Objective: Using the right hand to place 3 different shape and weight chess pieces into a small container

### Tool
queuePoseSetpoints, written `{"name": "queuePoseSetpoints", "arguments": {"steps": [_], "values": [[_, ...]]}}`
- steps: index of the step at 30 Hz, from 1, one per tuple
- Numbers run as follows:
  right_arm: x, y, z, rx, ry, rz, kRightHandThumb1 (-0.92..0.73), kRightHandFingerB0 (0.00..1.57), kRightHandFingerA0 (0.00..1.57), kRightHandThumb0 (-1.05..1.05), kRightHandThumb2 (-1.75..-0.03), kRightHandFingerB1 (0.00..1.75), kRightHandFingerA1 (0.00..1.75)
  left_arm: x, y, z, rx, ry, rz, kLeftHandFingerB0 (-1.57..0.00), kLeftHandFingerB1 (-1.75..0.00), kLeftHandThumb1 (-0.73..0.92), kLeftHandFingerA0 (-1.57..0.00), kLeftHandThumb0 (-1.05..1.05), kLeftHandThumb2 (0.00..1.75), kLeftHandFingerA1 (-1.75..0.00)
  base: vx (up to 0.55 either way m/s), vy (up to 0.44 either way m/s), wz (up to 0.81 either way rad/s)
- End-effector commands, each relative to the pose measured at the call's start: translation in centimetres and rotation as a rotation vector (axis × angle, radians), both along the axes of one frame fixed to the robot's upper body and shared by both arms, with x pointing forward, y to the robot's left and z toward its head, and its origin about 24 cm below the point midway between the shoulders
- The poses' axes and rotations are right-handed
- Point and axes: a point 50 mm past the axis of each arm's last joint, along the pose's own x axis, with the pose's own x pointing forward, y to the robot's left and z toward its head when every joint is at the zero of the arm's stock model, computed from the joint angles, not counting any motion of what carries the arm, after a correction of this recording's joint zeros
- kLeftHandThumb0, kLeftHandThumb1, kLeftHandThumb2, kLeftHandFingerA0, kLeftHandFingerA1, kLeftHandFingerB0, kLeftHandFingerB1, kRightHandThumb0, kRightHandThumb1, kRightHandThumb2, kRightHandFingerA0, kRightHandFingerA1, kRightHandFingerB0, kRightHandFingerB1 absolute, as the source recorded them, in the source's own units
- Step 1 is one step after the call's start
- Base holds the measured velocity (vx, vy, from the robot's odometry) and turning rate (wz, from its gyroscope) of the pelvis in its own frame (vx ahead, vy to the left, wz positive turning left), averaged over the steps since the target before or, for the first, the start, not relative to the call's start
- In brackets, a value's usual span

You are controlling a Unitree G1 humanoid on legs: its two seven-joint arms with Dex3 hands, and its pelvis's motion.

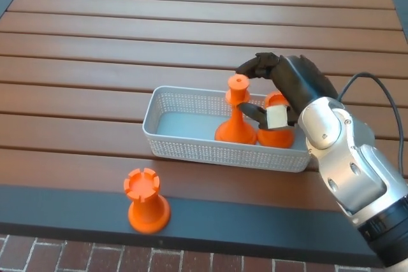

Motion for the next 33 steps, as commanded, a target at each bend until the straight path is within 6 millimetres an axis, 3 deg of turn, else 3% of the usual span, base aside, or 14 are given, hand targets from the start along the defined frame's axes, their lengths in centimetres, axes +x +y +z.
{"name": "queuePoseSetpoints", "arguments": {"steps": [1,4,10,11,13,14,16,17,18,19,25,27,28,33], "values": [[0.0,0.0,0.5,-0.096,-0.085,-0.029,-0.65,0.40,0.04,-0.49,-0.57,0.36,0.95,-0.7,0.3,0.0,0.018,0.031,-0.023,-0.96,-1.22,0.40,-1.02,-0.04,1.22,-1.50,0.00,0.000,0.00],[-0.1,0.4,0.5,-0.111,-0.110,-0.019,-0.64,0.39,0.01,-0.46,-0.60,0.40,0.80,-0.6,0.4,0.0,0.016,0.026,-0.009,-0.98,-1.19,0.43,-1.08,-0.08,1.18,-1.46,0.00,0.000,0.00],[-0.1,0.6,0.3,-0.090,-0.123,-0.026,-0.61,0.37,0.00,-0.47,-0.59,0.42,0.81,-0.8,0.8,0.1,0.038,0.032,-0.036,-0.99,-1.22,0.44,-1.10,-0.09,1.18,-1.45,0.00,0.000,0.00],[-0.3,0.8,0.7,-0.092,-0.127,-0.031,-0.55,0.22,0.00,-0.52,-0.62,0.42,0.35,-0.9,0.8,0.1,0.027,0.036,-0.015,-1.00,-1.20,0.39,-1.08,-0.07,1.19,-1.46,0.00,0.000,0.00],[-0.4,0.9,0.9,-0.098,-0.137,-0.035,-0.40,0.13,0.00,-0.68,-0.77,0.49,0.27,-1.0,0.8,0.0,0.014,0.040,-0.001,-0.99,-1.19,0.38,-1.08,-0.07,1.21,-1.45,0.00,0.000,0.00],[-0.8,1.0,1.7,-0.100,-0.147,-0.035,-0.53,0.00,0.00,-0.92,-0.89,0.18,0.18,-1.2,0.6,-0.1,0.013,0.047,-0.003,-0.97,-1.18,0.42,-1.06,-0.06,1.15,-1.44,0.00,0.000,0.00],[-1.0,1.1,2.0,-0.098,-0.149,-0.030,-0.61,0.07,0.00,-1.05,-0.94,0.04,0.11,-1.4,0.5,-0.1,0.014,0.052,-0.004,-0.97,-1.18,0.42,-1.06,-0.06,1.14,-1.44,0.00,0.000,0.00],[-1.2,1.0,2.4,-0.093,-0.147,-0.015,-0.59,0.00,0.00,-1.05,-0.99,0.00,0.20,-1.5,0.4,-0.1,0.014,0.054,-0.002,-0.96,-1.22,0.40,-1.02,-0.04,1.19,-1.47,0.00,0.000,0.00],[-1.3,1.0,2.7,-0.091,-0.146,-0.006,-0.59,0.00,0.00,-1.05,-0.99,0.00,0.20,-1.6,0.3,-0.1,0.015,0.055,-0.001,-0.96,-1.22,0.40,-1.02,-0.04,1.19,-1.47,0.00,0.000,0.00],[-1.5,0.9,3.4,-0.102,-0.144,0.014,-0.67,0.00,0.00,-1.01,-0.67,0.00,0.00,-1.6,0.3,-0.1,0.016,0.055,-0.008,-0.95,-1.22,0.42,-1.05,-0.07,1.16,-1.48,0.00,0.000,0.00],[-2.5,0.0,5.8,-0.147,-0.080,0.070,-0.67,0.00,0.00,-1.05,-0.61,0.00,0.00,-1.3,0.8,-0.1,0.007,0.046,-0.014,-1.00,-1.19,0.43,-1.12,-0.08,1.12,-1.44,0.00,0.000,0.00],[-2.7,-0.4,6.3,-0.158,-0.061,0.082,-0.59,0.00,0.00,-1.02,-0.77,0.00,0.00,-1.2,0.7,-0.1,0.017,0.048,-0.018,-0.98,-1.23,0.45,-1.09,-0.09,1.11,-1.46,0.00,0.000,0.00],[-2.9,-0.9,6.5,-0.166,-0.046,0.097,-0.65,0.00,0.00,-1.05,-0.61,0.00,0.00,-1.4,0.8,0.0,0.018,0.051,-0.017,-0.98,-1.21,0.45,-1.09,-0.08,1.12,-1.45,0.00,0.000,0.00],[-4.2,-2.5,7.1,-0.190,0.033,0.153,-0.63,0.00,0.00,-1.05,-0.60,0.00,0.00,-2.0,1.2,-0.1,0.020,0.074,-0.015,-1.00,-1.27,0.47,-1.06,-0.09,1.18,-1.54,0.00,0.000,0.00]]}}
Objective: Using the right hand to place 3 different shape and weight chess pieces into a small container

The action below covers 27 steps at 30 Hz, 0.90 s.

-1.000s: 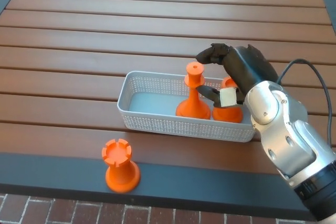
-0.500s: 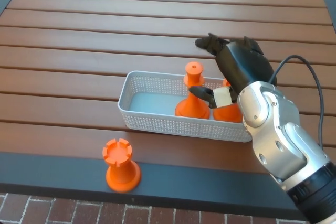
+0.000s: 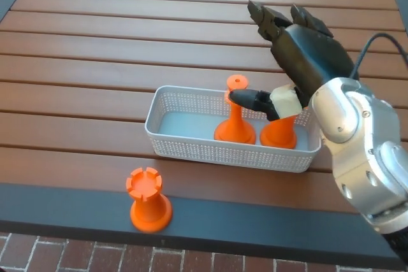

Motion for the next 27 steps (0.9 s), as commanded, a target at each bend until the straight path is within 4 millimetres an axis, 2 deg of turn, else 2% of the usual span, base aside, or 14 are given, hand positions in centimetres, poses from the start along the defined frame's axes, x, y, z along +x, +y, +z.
{"name": "queuePoseSetpoints", "arguments": {"steps": [1,7,9,10,13,14,15,16,17,22,24,25,26,27], "values": [[-1.7,-2.5,1.3,-0.060,0.207,0.060,-0.63,0.00,0.00,-1.05,-0.60,0.00,0.00,-0.9,0.7,0.0,-0.015,0.024,0.007,-1.00,-1.27,0.47,-1.06,-0.09,1.18,-1.54,0.00,0.000,0.00],[-5.2,-2.0,2.7,0.085,0.158,0.136,-0.69,0.00,0.00,-1.05,-0.62,0.00,0.00,-0.1,0.5,-0.2,-0.061,-0.007,0.029,-1.02,-1.26,0.39,-1.01,-0.06,1.27,-1.56,0.00,0.000,0.00],[-7.6,-1.0,2.2,0.179,0.162,0.200,-0.66,0.00,0.00,-1.04,-0.61,0.00,0.00,0.4,0.4,-0.3,-0.064,-0.012,0.022,-1.00,-1.24,0.41,-1.02,-0.07,1.24,-1.53,0.00,0.000,0.00],[-8.8,-0.5,1.6,0.213,0.170,0.231,-0.63,0.00,0.00,-0.99,-0.60,0.00,0.00,0.6,0.4,-0.3,-0.070,-0.016,0.024,-1.00,-1.20,0.44,-1.01,-0.09,1.15,-1.51,0.00,0.000,0.00],[-12.0,0.9,0.0,0.307,0.195,0.282,-0.61,0.00,0.00,-0.93,-0.59,0.00,0.00,1.0,0.5,-0.2,-0.063,-0.031,0.009,-1.03,-1.23,0.41,-1.02,-0.09,1.23,-1.53,0.00,0.000,0.00],[-14.8,2.5,-2.2,0.445,0.276,0.298,-0.54,0.00,0.00,-0.95,-0.92,0.01,0.09,1.2,0.5,-0.1,-0.050,-0.046,-0.004,-1.02,-1.20,0.41,-1.05,-0.08,1.28,-1.47,0.00,0.000,0.00],[-15.7,3.0,-3.0,0.500,0.314,0.297,-0.51,0.00,0.00,-0.90,-0.90,0.06,0.14,1.3,0.5,-0.1,-0.050,-0.046,-0.009,-1.00,-1.19,0.44,-1.04,-0.10,1.18,-1.45,0.00,0.000,0.00],[-16.3,3.3,-3.4,0.534,0.336,0.294,-0.51,0.00,0.00,-0.90,-0.90,0.06,0.14,1.4,0.5,-0.1,-0.052,-0.046,-0.012,-1.00,-1.19,0.44,-1.04,-0.10,1.18,-1.45,0.00,0.000,0.00],[-16.9,3.7,-4.1,0.561,0.375,0.289,-0.47,0.00,0.02,-0.84,-0.90,0.13,0.29,1.5,0.5,-0.1,-0.051,-0.047,-0.017,-1.00,-1.23,0.41,-1.05,-0.11,1.23,-1.46,0.00,0.000,0.00],[-18.6,5.4,-6.3,0.701,0.486,0.240,-0.45,0.00,0.02,-0.80,-0.87,0.12,0.29,1.7,0.4,0.0,-0.054,-0.058,-0.008,-0.93,-1.23,0.46,-1.01,-0.08,1.19,-1.52,0.00,0.000,0.00],[-19.0,5.8,-6.9,0.702,0.479,0.187,-0.46,0.00,0.02,-0.81,-0.89,0.16,0.36,1.7,0.4,-0.1,-0.051,-0.054,-0.003,-0.94,-1.24,0.45,-1.04,-0.08,1.20,-1.50,0.00,0.000,0.00],[-19.1,6.1,-7.3,0.693,0.462,0.160,-0.45,0.06,0.01,-0.78,-0.89,0.16,0.51,1.7,0.4,-0.1,-0.054,-0.052,-0.002,-1.00,-1.22,0.42,-1.08,-0.10,1.23,-1.47,0.00,0.000,0.00],[-19.3,6.3,-7.6,0.683,0.442,0.134,-0.45,0.06,0.01,-0.78,-0.89,0.16,0.51,1.8,0.3,-0.2,-0.058,-0.050,-0.001,-1.00,-1.22,0.42,-1.08,-0.10,1.23,-1.47,0.00,0.000,0.00],[-19.4,6.6,-8.0,0.675,0.422,0.094,-0.46,0.02,0.02,-0.81,-0.88,0.13,0.33,1.8,0.2,-0.2,-0.062,-0.049,0.001,-1.01,-1.21,0.41,-1.08,-0.09,1.24,-1.45,0.00,0.000,0.00]]}}
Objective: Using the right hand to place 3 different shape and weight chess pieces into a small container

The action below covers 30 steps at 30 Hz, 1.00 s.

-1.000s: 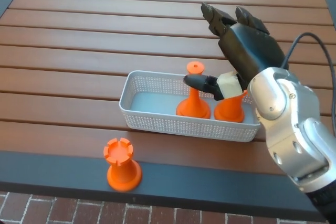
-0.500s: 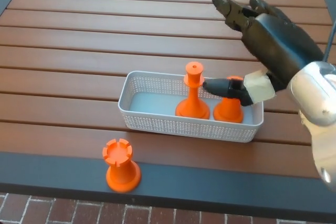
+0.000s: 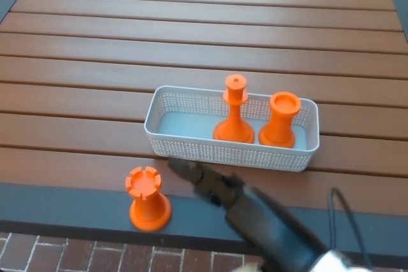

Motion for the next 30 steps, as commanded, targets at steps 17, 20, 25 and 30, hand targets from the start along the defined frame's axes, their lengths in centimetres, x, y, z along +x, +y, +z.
{"name": "queuePoseSetpoints", "arguments": {"steps": [17,20,25,30], "values": [[-2.8,4.0,-2.9,0.100,-0.117,-0.425,-0.58,0.01,0.00,-0.84,-0.63,0.30,0.49,0.7,-1.1,-0.1,0.055,0.022,-0.098,-0.97,-1.16,0.53,-1.13,-0.10,1.09,-1.42,0.00,0.000,0.00],[-3.3,4.6,-2.8,0.096,-0.170,-0.426,-0.50,0.09,0.01,-0.84,-0.91,0.25,0.42,0.8,-1.4,-0.2,0.025,0.024,-0.060,-0.97,-1.13,0.52,-1.10,-0.09,1.08,-1.45,0.00,0.000,0.00],[-4.2,5.8,-3.6,0.045,-0.210,-0.393,-0.52,0.11,0.01,-0.87,-0.91,0.27,0.45,1.4,-1.6,0.0,0.066,0.007,-0.128,-0.98,-1.16,0.51,-1.11,-0.10,1.13,-1.44,0.00,0.000,0.00],[-4.1,6.5,-4.5,-0.004,-0.207,-0.376,-0.52,0.10,0.01,-0.87,-0.92,0.25,0.40,1.9,-1.7,-0.1,0.058,-0.001,-0.129,-0.97,-1.13,0.51,-1.11,-0.11,1.15,-1.43,0.00,0.000,0.00]]}}
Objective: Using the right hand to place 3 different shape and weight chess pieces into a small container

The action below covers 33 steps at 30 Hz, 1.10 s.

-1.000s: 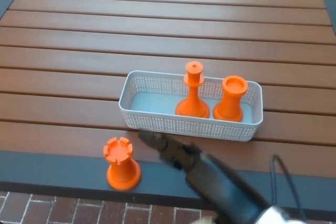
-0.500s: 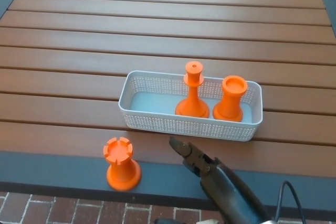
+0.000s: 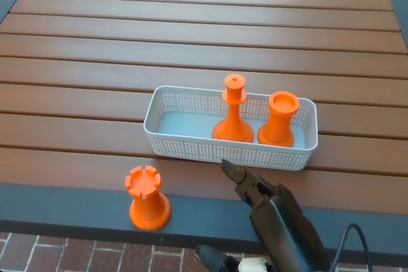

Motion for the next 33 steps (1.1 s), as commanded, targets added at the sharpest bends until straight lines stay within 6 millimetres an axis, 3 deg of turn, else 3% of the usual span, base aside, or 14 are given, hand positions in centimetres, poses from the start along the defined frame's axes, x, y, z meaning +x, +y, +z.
{"name": "queuePoseSetpoints", "arguments": {"steps": [1,2,4,10,14,15,16,17,20,21,26,33], "values": [[-5.2,7.3,0.0,0.092,-0.150,0.025,-0.52,0.10,0.01,-0.87,-0.92,0.25,0.40,0.8,-0.1,0.2,0.071,-0.006,-0.077,-0.97,-1.13,0.51,-1.11,-0.11,1.15,-1.43,0.00,0.000,0.00],[-5.0,7.7,-0.4,0.071,-0.135,0.036,-0.51,0.11,0.01,-0.85,-0.93,0.19,0.31,0.7,-0.1,0.2,0.072,-0.009,-0.076,-0.96,-1.10,0.52,-1.09,-0.10,1.12,-1.41,0.00,0.000,0.00],[-4.2,8.7,-1.6,0.020,-0.101,0.049,-0.46,0.04,0.01,-0.78,-0.92,0.23,0.31,0.7,-0.4,0.2,0.081,0.000,-0.063,-0.97,-1.13,0.53,-1.09,-0.10,1.10,-1.42,0.00,0.000,0.00],[-2.0,9.9,-2.5,-0.056,-0.110,0.033,-0.50,0.09,0.02,-0.85,-0.92,0.21,0.27,0.8,-0.5,0.2,0.077,0.000,-0.065,-0.98,-1.14,0.54,-1.12,-0.09,1.10,-1.41,0.00,0.000,0.00],[-1.1,10.6,-2.4,-0.068,-0.116,0.036,-0.52,0.14,0.01,-0.88,-0.93,0.14,0.24,0.8,-0.5,0.2,0.087,-0.005,-0.079,-0.95,-1.14,0.56,-1.08,-0.10,1.07,-1.44,0.00,0.000,0.00],[-0.6,11.2,-2.2,-0.065,-0.118,0.045,-0.45,0.07,0.00,-0.88,-0.78,0.19,0.29,0.8,-0.6,0.2,0.090,-0.006,-0.078,-0.98,-1.13,0.54,-1.11,-0.10,1.07,-1.40,0.00,0.000,0.00],[-0.5,11.4,-2.1,-0.059,-0.120,0.050,-0.45,0.07,0.00,-0.88,-0.78,0.19,0.29,0.8,-0.6,0.2,0.090,-0.005,-0.072,-0.98,-1.13,0.54,-1.11,-0.10,1.07,-1.40,0.00,0.000,0.00],[-0.4,11.8,-2.0,-0.058,-0.127,0.063,-0.51,0.14,0.01,-0.87,-0.91,0.11,0.24,0.8,-0.6,0.2,0.082,-0.007,-0.060,-0.99,-1.17,0.53,-1.11,-0.10,1.09,-1.42,0.00,0.000,0.00],[-0.3,12.4,-1.7,-0.070,-0.143,0.081,-0.51,0.14,0.01,-0.88,-0.93,0.10,0.24,1.0,-0.7,0.2,0.068,-0.015,-0.053,-0.99,-1.19,0.54,-1.10,-0.09,1.07,-1.45,0.00,0.000,0.00],[-0.2,13.0,-1.5,-0.077,-0.155,0.102,-0.46,0.04,0.00,-0.81,-0.91,0.22,0.29,1.0,-0.7,0.2,0.068,-0.015,-0.060,-0.98,-1.19,0.53,-1.12,-0.08,1.09,-1.44,0.00,0.000,0.00],[0.0,14.0,-1.3,-0.099,-0.169,0.142,-0.46,0.03,0.00,-0.82,-0.92,0.20,0.30,1.2,-0.8,0.2,0.062,-0.012,-0.075,-0.93,-1.20,0.52,-1.02,-0.05,1.12,-1.50,0.00,0.000,0.00],[1.6,13.5,-1.2,-0.139,-0.193,0.104,-0.47,0.02,0.01,-0.84,-0.92,0.19,0.31,1.4,-0.9,0.2,0.058,-0.016,-0.082,-0.94,-1.20,0.53,-1.04,-0.04,1.13,-1.49,0.00,0.000,0.00]]}}
